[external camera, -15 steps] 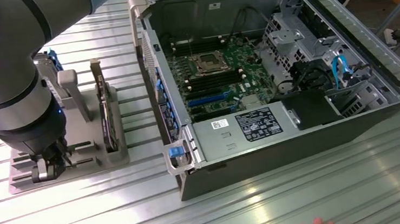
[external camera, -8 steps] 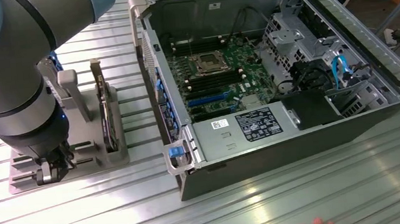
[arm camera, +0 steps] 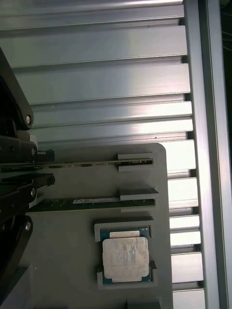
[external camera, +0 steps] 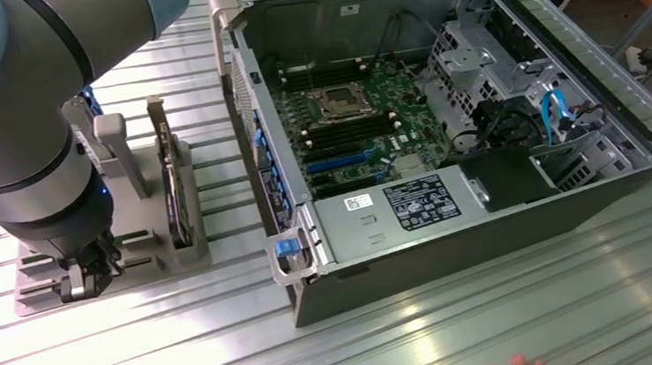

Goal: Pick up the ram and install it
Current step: 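Pick up the ram and move it above insertion slot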

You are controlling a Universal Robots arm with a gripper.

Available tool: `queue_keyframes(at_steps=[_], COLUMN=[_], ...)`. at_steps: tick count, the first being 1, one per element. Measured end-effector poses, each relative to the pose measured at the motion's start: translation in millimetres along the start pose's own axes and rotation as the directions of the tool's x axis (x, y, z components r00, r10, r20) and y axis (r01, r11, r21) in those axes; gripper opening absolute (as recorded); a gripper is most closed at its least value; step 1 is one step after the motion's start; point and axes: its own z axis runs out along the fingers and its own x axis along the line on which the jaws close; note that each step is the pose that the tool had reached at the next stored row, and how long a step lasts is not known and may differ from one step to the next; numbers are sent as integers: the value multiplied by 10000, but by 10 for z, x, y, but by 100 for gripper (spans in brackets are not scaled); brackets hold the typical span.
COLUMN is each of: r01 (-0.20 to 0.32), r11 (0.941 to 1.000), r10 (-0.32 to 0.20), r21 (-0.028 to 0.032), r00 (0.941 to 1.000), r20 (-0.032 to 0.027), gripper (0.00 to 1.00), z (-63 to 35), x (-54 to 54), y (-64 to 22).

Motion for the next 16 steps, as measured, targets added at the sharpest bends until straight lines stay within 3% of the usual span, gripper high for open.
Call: queue_keyframes(at_steps=[16], r01=[-1], r11=[10000], r10=[1], r21=[-3], r00=[10000], r20=[1], gripper=[24], z=[38], x=[-9], y=[0])
